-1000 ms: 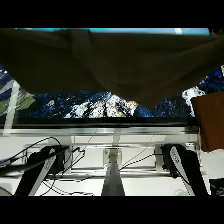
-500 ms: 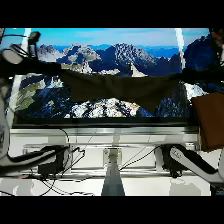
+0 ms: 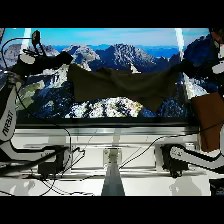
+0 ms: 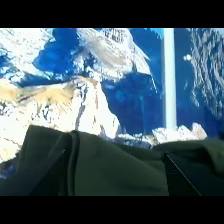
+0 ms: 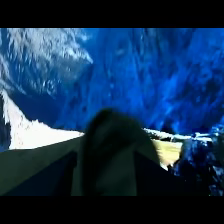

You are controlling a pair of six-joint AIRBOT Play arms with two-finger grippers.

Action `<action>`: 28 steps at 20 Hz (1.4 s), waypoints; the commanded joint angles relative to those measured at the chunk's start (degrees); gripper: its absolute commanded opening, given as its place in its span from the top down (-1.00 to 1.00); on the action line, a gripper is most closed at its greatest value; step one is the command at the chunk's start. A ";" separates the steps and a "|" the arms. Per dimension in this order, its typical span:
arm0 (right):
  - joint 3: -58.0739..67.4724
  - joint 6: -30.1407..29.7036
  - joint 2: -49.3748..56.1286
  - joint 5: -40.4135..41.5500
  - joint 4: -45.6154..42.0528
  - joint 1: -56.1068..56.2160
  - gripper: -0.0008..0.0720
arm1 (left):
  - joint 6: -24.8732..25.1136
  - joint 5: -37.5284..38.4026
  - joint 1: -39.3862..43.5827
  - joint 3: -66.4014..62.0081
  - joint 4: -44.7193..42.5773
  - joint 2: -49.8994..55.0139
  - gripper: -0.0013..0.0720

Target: Fold the clothes and pants, and hang the long-sleeved shirts on hangers.

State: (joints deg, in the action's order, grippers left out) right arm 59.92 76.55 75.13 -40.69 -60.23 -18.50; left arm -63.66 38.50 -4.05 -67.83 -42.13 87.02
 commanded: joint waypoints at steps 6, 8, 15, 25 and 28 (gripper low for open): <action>-0.04 0.85 0.46 -2.16 -12.31 -0.02 -0.16 | 0.09 30.27 -6.47 5.53 -11.13 0.04 -0.35; -0.04 0.85 0.39 -3.32 -12.28 -0.02 -0.16 | 1.73 28.98 -6.54 11.82 -8.26 -1.33 -0.35; -0.07 2.64 0.37 -6.47 -13.40 -1.62 -0.15 | 12.72 17.49 -6.29 27.58 5.66 -2.82 -0.30; -7.91 -12.09 0.42 -28.33 0.59 -16.83 -0.12 | 13.81 13.53 -6.29 27.91 8.35 -2.82 0.92; -16.52 -15.04 0.42 -21.03 9.20 -14.47 -0.48 | 13.79 13.53 -6.29 27.91 8.35 -2.82 0.92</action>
State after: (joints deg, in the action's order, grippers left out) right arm 49.89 66.32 75.50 -64.69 -60.14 -33.45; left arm -49.98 52.25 -10.33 -39.99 -34.17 84.25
